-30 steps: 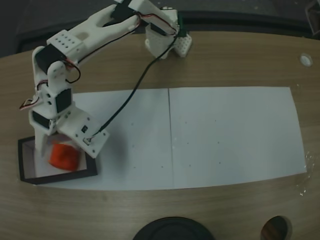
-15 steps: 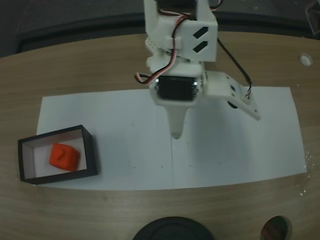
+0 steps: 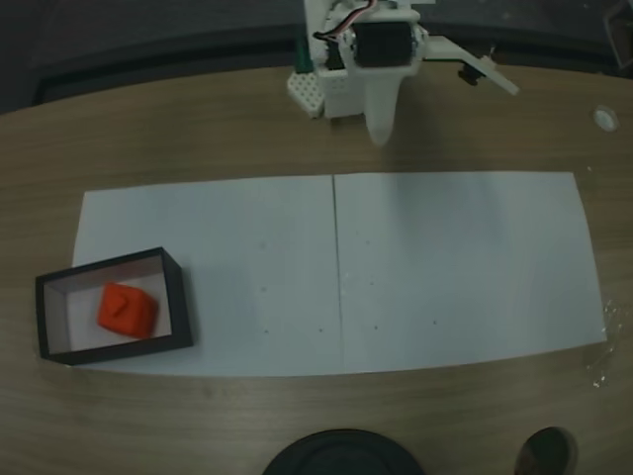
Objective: Grab a orange square and put it in the box.
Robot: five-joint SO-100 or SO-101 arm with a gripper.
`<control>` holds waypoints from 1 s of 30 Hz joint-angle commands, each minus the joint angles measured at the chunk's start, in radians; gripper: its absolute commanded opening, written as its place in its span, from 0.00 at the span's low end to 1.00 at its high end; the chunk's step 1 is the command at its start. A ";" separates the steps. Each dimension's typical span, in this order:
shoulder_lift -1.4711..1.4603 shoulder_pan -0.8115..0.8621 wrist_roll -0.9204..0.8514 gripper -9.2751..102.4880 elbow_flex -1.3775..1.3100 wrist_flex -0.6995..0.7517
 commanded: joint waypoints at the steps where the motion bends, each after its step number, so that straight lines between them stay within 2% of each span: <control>1: 0.209 0.005 -0.003 0.08 0.141 -0.028; 9: 0.718 0.009 -0.002 0.08 0.569 -0.143; 16: 1.080 0.149 -0.048 0.08 0.704 -0.313; 21: 1.069 0.160 -0.176 0.08 0.753 -0.328; 26: 1.072 0.149 -0.178 0.08 0.917 -0.453; 30: 1.072 0.126 -0.176 0.08 1.114 -0.499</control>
